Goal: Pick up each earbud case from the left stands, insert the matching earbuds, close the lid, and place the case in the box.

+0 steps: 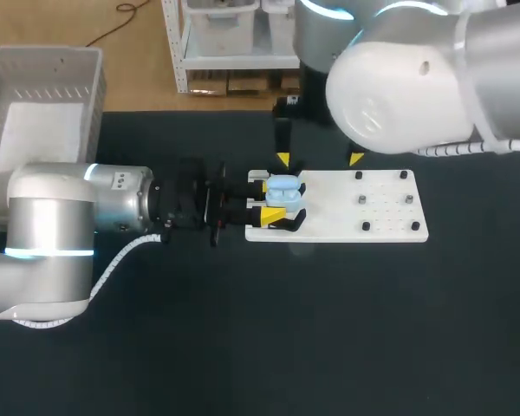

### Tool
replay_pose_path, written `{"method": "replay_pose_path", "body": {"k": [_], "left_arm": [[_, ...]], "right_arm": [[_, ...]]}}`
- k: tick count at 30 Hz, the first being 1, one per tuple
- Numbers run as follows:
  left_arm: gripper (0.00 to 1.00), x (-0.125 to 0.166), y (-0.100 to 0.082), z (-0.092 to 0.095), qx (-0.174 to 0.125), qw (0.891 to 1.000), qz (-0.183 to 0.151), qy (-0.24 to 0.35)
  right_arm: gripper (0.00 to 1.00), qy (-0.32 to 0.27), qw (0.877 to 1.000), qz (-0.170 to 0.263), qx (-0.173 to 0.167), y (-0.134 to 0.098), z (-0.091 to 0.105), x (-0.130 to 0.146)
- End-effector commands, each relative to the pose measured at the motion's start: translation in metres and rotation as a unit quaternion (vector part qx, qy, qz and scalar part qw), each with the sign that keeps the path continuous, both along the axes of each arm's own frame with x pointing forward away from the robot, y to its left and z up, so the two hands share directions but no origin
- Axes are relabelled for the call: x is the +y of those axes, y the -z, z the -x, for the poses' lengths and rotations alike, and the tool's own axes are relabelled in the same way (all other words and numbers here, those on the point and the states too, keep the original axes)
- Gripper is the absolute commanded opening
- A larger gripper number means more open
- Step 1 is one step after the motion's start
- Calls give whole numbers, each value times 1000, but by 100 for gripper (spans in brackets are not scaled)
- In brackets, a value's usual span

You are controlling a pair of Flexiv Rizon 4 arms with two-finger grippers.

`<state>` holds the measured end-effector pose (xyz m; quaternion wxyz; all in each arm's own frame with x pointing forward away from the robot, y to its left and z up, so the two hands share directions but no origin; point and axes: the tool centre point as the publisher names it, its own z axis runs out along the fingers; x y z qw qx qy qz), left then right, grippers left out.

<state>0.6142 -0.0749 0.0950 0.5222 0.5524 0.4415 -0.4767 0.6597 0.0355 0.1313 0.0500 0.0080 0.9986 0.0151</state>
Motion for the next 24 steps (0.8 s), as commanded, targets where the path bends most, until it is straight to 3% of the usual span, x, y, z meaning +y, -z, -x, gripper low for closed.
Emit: {"method": "replay_pose_path", "body": {"k": [1,13,22,24], "left_arm": [[0,2,7,2,0,1000,25,-1],[0,2,7,2,0,1000,25,-1],[0,2,7,2,0,1000,25,-1],[0,2,7,2,0,1000,25,-1]], "right_arm": [[100,-2,1000,2,18,9,-5,4],[100,-3,999,-3,48,3,24,2],[100,-4,998,-4,68,6,30,2],[100,-2,998,2,59,7,30,2]]}}
